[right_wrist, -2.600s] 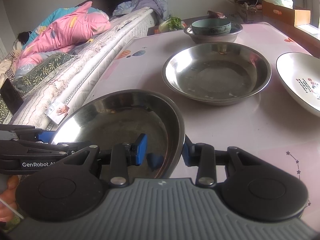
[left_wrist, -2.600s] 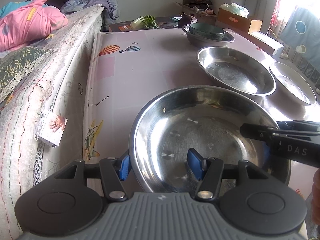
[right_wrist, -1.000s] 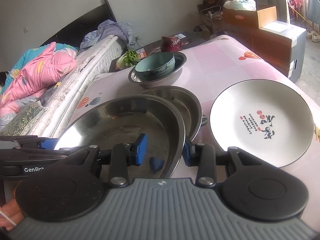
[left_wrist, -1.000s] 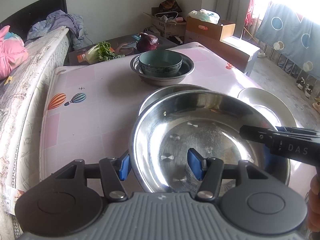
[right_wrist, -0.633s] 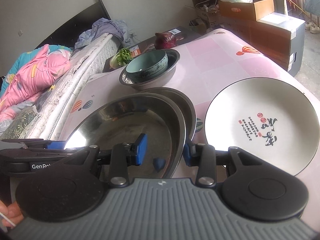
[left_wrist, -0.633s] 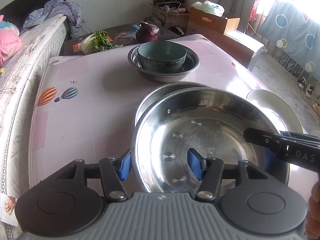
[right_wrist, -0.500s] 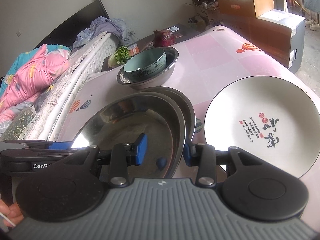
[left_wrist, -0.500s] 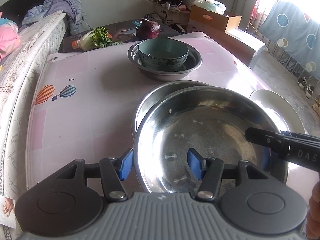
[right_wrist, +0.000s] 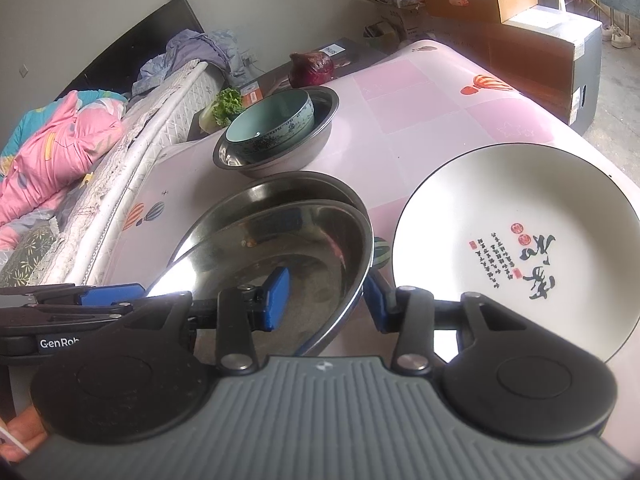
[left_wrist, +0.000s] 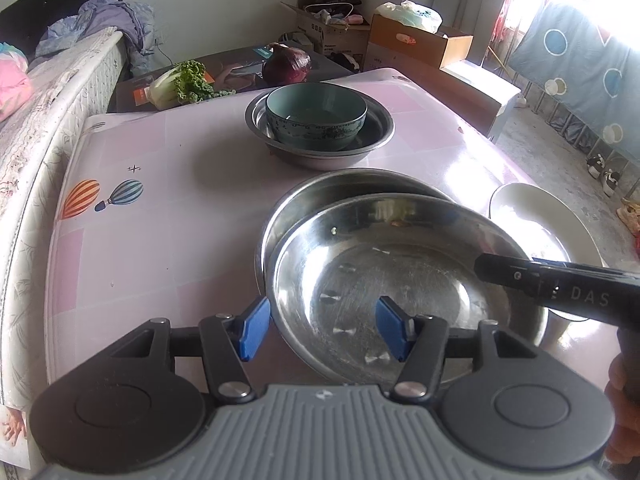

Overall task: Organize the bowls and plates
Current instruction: 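Carry the basin onto the other steel bowl, lower it, and open both tools, then grasp the white calligraphy plate rim with the left tool while the right tool grasps it too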

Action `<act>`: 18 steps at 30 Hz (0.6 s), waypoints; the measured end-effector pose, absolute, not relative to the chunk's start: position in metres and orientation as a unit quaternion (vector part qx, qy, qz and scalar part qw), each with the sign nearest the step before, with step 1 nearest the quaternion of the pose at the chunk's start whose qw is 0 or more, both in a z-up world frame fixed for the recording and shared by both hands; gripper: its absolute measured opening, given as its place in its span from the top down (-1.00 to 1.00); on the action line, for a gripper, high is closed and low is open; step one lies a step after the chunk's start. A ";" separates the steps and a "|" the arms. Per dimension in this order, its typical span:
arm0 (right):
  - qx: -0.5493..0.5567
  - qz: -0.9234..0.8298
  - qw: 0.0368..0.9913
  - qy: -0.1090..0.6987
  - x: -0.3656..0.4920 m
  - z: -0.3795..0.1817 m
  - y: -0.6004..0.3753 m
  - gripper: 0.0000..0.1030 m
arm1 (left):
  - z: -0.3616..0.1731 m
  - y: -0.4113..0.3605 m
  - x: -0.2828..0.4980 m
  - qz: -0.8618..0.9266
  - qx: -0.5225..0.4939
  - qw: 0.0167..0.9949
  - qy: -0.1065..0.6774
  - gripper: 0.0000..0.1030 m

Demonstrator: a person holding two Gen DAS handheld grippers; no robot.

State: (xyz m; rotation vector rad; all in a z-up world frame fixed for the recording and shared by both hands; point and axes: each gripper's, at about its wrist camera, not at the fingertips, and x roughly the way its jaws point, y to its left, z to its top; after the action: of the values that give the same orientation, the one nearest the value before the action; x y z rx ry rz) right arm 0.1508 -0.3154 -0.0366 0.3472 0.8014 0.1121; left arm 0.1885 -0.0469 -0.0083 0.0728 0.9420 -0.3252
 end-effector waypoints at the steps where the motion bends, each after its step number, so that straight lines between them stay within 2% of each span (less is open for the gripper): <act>1: 0.167 0.053 0.906 0.386 0.151 -0.035 -0.315 0.12 | -0.007 -0.047 0.187 -0.158 0.034 0.878 0.450 -0.17; 5: 0.169 0.049 0.908 0.381 0.148 -0.032 -0.316 0.01 | -0.001 -0.048 0.179 -0.159 0.038 0.882 0.441 -0.19; 18: 0.210 0.042 0.917 0.336 0.087 -0.021 -0.370 -0.08 | 0.015 -0.073 0.132 -0.182 0.076 0.885 0.421 -0.49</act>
State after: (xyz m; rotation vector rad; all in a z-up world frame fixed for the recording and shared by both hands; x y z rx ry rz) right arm 0.0868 -0.3703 -0.0211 0.4330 0.6917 0.0862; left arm 0.1324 -0.0732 0.0147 0.1590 0.8759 -0.3777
